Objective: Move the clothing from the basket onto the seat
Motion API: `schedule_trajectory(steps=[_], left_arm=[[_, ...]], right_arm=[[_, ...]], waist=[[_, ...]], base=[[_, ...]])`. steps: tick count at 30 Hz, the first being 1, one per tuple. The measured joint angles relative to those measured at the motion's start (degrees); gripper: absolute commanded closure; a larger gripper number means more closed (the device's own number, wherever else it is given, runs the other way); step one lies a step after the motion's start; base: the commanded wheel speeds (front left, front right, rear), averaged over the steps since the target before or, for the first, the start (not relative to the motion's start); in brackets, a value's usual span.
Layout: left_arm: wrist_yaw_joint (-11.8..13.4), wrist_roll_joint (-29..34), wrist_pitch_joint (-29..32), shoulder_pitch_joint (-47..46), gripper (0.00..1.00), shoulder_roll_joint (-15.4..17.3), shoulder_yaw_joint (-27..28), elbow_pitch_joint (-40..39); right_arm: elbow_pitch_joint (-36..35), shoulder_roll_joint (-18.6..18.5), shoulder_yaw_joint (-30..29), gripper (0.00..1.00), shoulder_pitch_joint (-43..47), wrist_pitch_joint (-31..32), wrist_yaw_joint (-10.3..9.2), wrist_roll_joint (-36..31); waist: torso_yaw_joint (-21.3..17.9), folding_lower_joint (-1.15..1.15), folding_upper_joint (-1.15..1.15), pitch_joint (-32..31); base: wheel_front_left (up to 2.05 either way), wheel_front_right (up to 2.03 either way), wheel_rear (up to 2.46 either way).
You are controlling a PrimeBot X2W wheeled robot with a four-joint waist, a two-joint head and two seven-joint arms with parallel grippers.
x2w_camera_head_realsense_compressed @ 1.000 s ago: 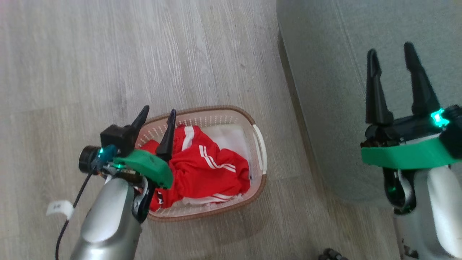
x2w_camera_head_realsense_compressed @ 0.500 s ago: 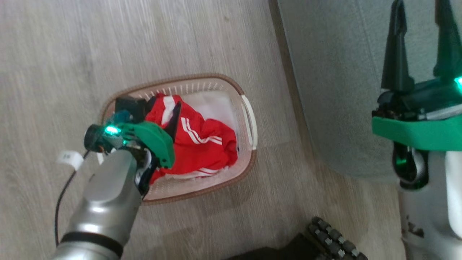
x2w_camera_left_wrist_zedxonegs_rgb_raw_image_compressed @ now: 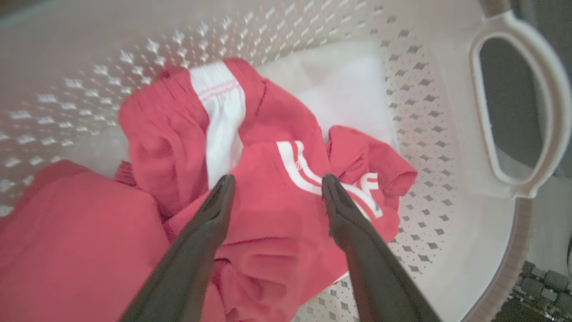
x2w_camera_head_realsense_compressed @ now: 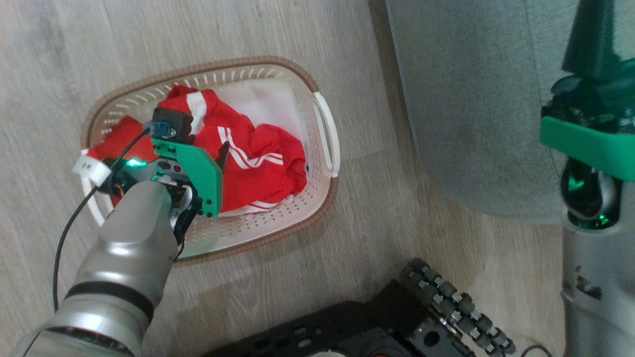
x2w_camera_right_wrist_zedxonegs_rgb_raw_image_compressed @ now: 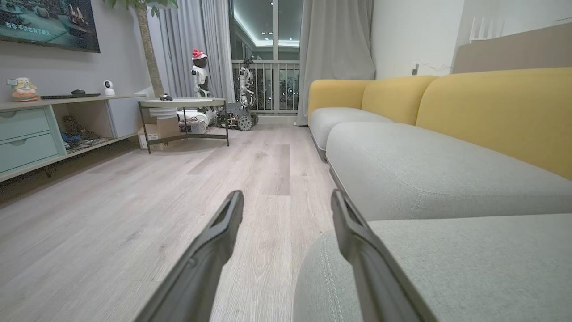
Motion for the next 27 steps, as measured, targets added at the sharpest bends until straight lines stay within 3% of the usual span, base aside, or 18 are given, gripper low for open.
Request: schedule_trajectory(steps=[8, 23, 24, 25, 26, 27], left_arm=[[0.0, 0.58, 3.03, -4.25, 0.0, 0.67, -5.05, 4.31], [0.0, -0.96, 10.25, -10.55, 0.0, 0.8, -8.26, 8.31], [0.0, -0.98, 10.26, -10.58, 0.11, 0.78, -8.53, 8.39], [0.0, -1.21, 10.33, -10.59, 0.4, 0.75, -8.68, 8.5], [0.0, -1.48, 10.5, -10.59, 0.62, 0.75, -8.8, 8.62], [0.0, -1.75, 10.5, -10.58, 0.92, 0.74, -8.99, 8.77]], right_arm=[[-2.79, 0.02, -0.02, 0.0, -3.29, 0.0, 0.0, 2.08], [-4.28, 0.04, -0.37, 0.0, -4.37, 0.0, 0.0, 4.66], [-4.28, 0.04, -0.37, 0.0, -4.37, 0.0, 0.0, 4.66], [-4.28, 0.05, -0.35, 0.0, -4.37, 0.0, 0.0, 4.65], [-4.27, 0.05, -0.35, 0.0, -4.37, 0.0, 0.0, 4.65], [-4.26, 0.05, -0.35, 0.0, -4.37, 0.0, 0.0, 4.64]], waist=[[-1.52, 0.0, 0.0, 4.99], [-3.84, -0.01, 0.0, 9.2], [-3.83, 0.0, 0.0, 9.17], [-3.83, 0.0, 0.0, 9.09], [-3.83, 0.0, 0.0, 8.99], [-3.8, 0.0, 0.0, 8.86]], base=[[0.0, 0.0, 0.0], [0.0, 0.0, 0.0], [0.0, 0.0, 0.0], [0.0, 0.0, 0.0], [0.0, 0.0, 0.0], [0.0, 0.0, 0.0]])
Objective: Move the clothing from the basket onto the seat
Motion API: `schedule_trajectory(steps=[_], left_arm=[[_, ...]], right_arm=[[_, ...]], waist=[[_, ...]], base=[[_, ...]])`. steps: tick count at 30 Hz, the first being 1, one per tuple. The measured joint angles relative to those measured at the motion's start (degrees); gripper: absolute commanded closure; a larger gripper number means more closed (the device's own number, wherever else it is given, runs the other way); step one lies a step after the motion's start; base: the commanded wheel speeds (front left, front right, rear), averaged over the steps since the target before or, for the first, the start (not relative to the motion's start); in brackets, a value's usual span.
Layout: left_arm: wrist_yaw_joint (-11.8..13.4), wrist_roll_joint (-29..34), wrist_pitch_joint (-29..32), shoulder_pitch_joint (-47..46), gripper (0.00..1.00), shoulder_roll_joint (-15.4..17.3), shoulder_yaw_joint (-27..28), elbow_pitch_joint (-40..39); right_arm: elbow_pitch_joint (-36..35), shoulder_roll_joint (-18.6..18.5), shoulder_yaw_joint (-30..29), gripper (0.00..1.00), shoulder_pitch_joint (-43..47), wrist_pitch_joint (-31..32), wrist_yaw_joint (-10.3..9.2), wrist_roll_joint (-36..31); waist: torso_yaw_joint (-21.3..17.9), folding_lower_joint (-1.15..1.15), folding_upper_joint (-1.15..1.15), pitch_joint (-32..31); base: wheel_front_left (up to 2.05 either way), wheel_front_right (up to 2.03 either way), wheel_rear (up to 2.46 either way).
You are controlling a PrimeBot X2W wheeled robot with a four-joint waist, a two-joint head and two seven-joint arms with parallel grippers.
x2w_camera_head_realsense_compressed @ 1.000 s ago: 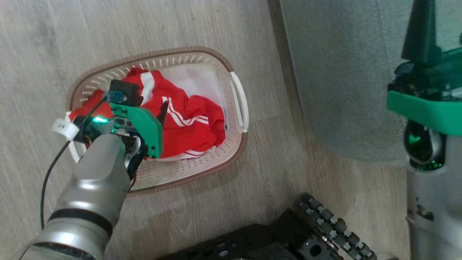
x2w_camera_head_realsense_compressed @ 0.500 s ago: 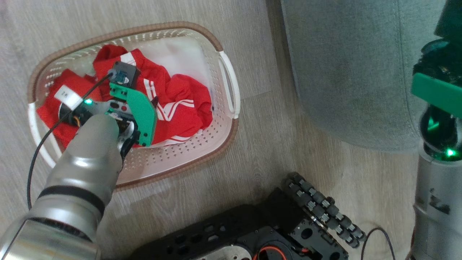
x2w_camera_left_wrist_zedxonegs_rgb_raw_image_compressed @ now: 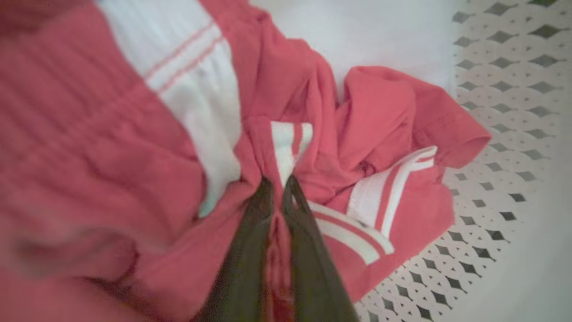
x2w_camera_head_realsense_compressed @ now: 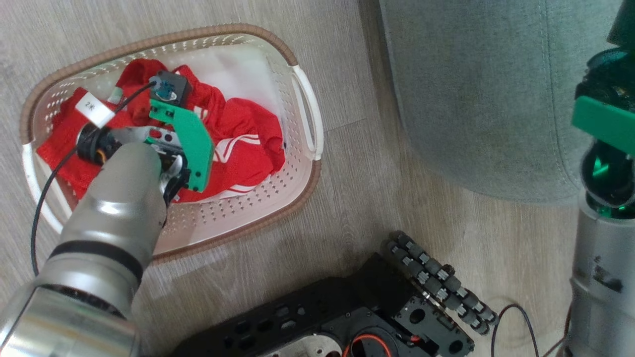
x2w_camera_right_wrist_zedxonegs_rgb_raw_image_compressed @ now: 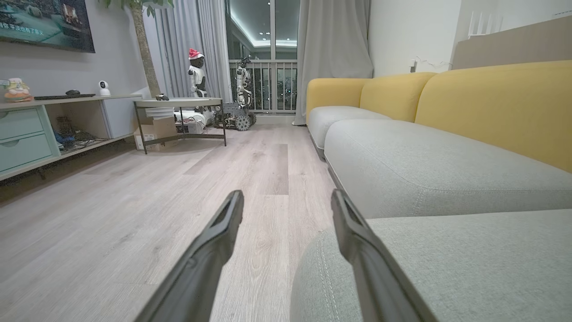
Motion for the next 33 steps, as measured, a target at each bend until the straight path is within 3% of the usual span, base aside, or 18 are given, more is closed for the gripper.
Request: schedule_trajectory(steps=[1, 12, 21, 33], left_arm=[[0.0, -0.25, 0.0, 0.04, 1.0, -0.07, -0.22, 0.02], [0.0, -5.57, -2.32, 3.6, 1.0, -1.65, -3.98, -2.93], [0.0, -13.52, -8.71, 10.12, 1.0, -2.9, -9.57, -10.9], [0.0, -19.3, -17.47, 16.21, 1.0, -2.45, -15.93, -19.14]], right_arm=[[0.01, 0.0, 0.0, 0.0, 0.0, 0.0, 0.0, -0.01], [1.87, 0.01, 0.22, 0.0, 0.2, 0.0, 0.0, -1.77], [5.44, 0.01, 0.12, 0.0, 5.19, -0.01, 0.0, -3.1], [9.54, -0.01, 0.08, 0.0, 12.06, 0.0, 0.0, -4.7]], waist=[[0.05, 0.0, 0.0, -0.16], [1.56, 0.0, 0.01, -5.37], [4.64, 0.0, 0.01, -15.71], [7.38, -0.01, 0.01, -29.35]], base=[[0.0, 0.0, 0.0], [0.0, 0.0, 0.0], [0.0, 0.0, 0.0], [0.0, 0.0, 0.0]])
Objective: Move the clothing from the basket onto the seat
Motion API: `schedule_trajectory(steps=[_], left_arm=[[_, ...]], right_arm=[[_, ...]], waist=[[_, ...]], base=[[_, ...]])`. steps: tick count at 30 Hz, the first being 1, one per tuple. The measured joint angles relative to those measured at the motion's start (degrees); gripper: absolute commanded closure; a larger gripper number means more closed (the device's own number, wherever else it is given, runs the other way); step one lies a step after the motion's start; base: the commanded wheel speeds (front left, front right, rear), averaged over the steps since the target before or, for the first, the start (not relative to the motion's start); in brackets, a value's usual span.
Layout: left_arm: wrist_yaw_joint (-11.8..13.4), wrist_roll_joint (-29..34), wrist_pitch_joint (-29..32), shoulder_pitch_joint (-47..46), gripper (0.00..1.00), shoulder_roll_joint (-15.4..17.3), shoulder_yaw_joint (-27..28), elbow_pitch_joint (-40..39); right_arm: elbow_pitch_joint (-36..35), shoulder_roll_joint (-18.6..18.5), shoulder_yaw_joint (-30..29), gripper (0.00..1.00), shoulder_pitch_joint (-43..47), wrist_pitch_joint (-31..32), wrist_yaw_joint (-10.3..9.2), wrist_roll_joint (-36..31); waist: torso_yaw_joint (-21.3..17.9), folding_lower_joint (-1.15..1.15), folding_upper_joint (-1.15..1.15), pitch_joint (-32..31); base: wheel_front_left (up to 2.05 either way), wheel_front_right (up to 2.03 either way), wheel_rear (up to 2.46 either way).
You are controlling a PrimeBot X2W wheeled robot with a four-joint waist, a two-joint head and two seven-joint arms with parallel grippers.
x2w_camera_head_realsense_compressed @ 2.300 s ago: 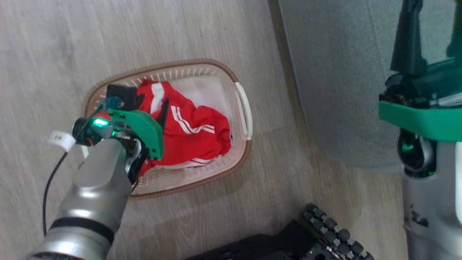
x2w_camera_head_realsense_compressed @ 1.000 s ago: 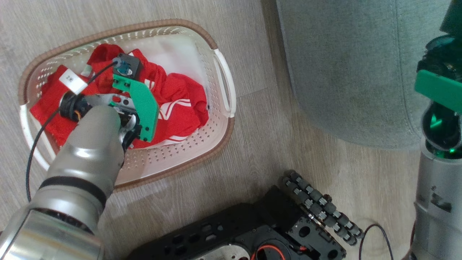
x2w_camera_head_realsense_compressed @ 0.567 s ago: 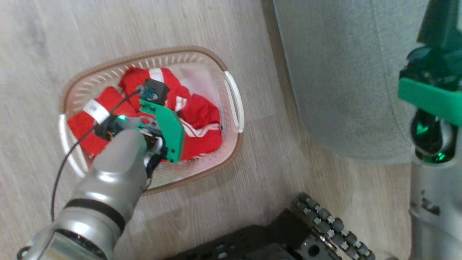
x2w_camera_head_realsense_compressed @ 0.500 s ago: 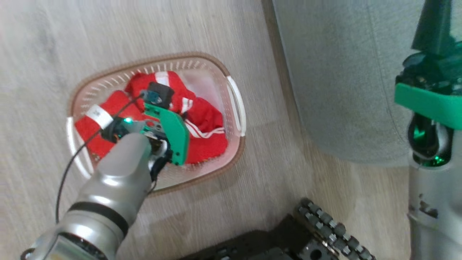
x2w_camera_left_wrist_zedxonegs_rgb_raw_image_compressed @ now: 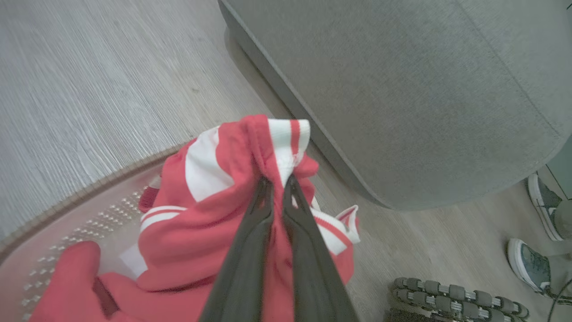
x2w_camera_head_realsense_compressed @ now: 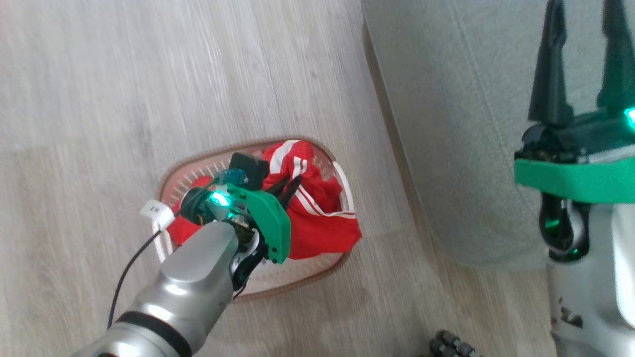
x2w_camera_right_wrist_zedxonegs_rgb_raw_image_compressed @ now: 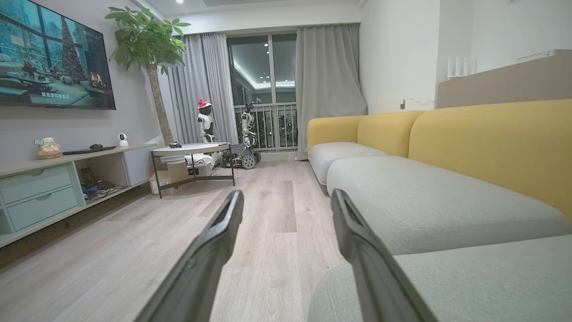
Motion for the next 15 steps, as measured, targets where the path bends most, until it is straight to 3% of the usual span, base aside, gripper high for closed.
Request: schedule_trajectory(steps=[11, 15], left_arm=[[0.18, -2.07, -4.14, 3.92, 1.0, 2.09, -0.59, -9.49], [1.91, -2.05, -4.33, 4.61, 1.0, 3.45, -0.42, -14.89]], right_arm=[[3.02, -0.88, 0.08, 0.0, 9.22, 0.0, 0.0, 0.78], [3.55, -1.77, 0.52, 0.0, 11.77, 0.01, 0.0, 1.29]], waist=[[2.75, 0.0, 0.0, -12.67], [3.92, 0.0, 0.0, -16.21]], base=[[0.0, 0.0, 0.0], [0.0, 0.0, 0.0]])
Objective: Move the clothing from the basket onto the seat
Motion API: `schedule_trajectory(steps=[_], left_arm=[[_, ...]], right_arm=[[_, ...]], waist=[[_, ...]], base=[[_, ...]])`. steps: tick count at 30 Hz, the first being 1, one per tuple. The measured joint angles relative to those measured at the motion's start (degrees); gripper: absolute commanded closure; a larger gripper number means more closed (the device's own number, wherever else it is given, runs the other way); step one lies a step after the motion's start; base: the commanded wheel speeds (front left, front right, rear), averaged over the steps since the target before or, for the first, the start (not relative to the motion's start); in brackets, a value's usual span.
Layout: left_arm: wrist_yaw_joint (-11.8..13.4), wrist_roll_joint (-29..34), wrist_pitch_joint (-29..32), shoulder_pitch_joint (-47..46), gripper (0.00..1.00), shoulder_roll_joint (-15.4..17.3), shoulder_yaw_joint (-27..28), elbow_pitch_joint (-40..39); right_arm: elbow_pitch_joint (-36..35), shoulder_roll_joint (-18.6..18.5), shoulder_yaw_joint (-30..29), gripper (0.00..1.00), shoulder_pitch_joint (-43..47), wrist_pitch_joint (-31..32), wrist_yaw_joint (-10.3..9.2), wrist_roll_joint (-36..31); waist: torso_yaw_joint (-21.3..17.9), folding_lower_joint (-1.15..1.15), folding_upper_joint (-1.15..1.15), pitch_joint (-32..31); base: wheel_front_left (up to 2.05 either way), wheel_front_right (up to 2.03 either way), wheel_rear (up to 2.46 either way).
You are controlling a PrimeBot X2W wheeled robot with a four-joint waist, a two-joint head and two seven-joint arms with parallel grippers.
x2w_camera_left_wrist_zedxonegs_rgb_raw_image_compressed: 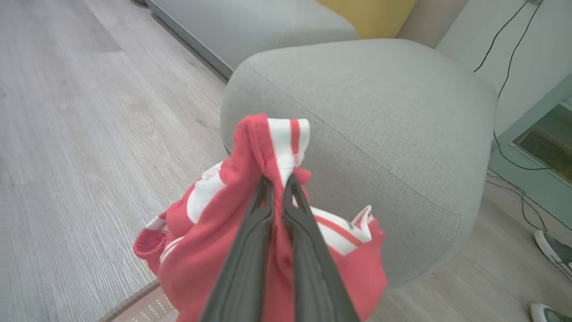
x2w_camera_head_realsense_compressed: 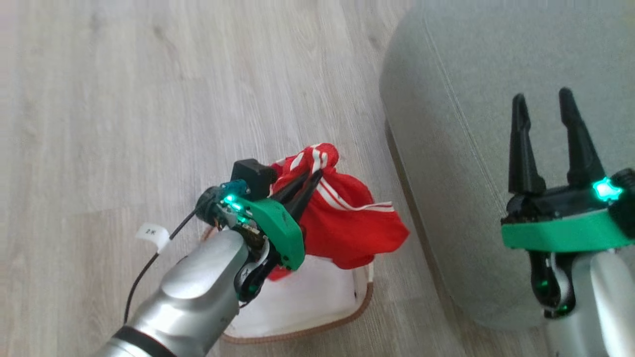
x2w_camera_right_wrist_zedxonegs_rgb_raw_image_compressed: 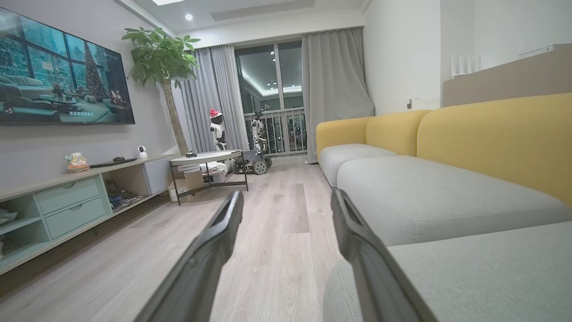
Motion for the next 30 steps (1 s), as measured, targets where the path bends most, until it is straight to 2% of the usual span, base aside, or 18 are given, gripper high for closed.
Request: schedule_trajectory(steps=[7, 17, 25, 30], left_arm=[[3.03, -0.64, 1.09, 0.72, 1.0, 3.01, 1.31, -10.65], [6.66, -0.89, 4.66, 0.8, 1.0, 6.73, 2.67, -21.99], [8.29, -0.89, 6.24, -2.76, 1.0, 7.78, 4.14, -26.98], [8.78, -0.89, 6.92, -2.87, 1.0, 7.98, 4.7, -27.47]], right_arm=[[1.16, -0.35, 1.74, 0.0, 3.33, 0.13, 0.0, 0.47], [1.65, -0.87, 4.0, 0.0, 6.57, 0.85, 0.0, 1.47], [1.68, -1.78, 6.3, 0.0, 7.97, 1.03, 0.0, 2.57], [1.59, -2.37, 8.55, 0.0, 8.09, 1.12, 0.0, 3.26]], waist=[[1.44, 0.0, 0.0, -5.25], [2.48, 0.0, 0.0, -8.74], [2.94, 0.0, 0.0, -9.42], [3.03, 0.0, 0.0, -9.55]], base=[[0.0, 0.0, 0.0], [0.0, 0.0, 0.0], [0.0, 0.0, 0.0], [0.0, 0.0, 0.0]])
